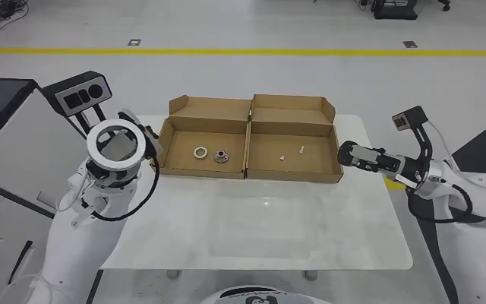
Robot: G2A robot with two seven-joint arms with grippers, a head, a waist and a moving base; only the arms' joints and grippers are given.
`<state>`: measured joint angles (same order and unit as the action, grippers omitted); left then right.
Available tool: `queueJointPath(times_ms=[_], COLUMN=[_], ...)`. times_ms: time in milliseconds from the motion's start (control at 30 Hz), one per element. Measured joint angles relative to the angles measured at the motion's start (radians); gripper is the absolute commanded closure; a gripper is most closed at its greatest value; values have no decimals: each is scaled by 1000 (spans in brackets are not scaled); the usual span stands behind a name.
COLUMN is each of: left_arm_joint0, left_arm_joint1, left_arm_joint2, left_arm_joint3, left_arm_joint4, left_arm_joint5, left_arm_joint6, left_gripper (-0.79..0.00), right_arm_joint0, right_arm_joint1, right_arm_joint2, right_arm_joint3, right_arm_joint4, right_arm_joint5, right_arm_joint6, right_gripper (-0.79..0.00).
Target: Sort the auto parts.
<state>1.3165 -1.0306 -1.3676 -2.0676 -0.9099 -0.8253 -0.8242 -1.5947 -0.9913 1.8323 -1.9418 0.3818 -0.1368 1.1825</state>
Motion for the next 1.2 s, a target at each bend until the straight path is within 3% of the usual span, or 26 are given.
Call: queueJointPath(times_ms=[1033,1200], left_arm_joint0=[1,-38], left_arm_joint1=[-1,-9], left_arm_joint2=[1,2], left_arm_joint3=[-4,7], left_arm_joint4=[-8,143], left_arm_joint5=[3,97], left_arm_joint6=[1,112], left_gripper=[0,0], right_arm_joint0=[0,0], right_arm_joint1=[0,0], right_arm_joint2=[0,0], right_arm_joint3=[0,0], right_arm_joint4=[0,0], right_arm_joint5=[0,0], right_arm_joint6=[0,0], right_gripper=[-785,-785])
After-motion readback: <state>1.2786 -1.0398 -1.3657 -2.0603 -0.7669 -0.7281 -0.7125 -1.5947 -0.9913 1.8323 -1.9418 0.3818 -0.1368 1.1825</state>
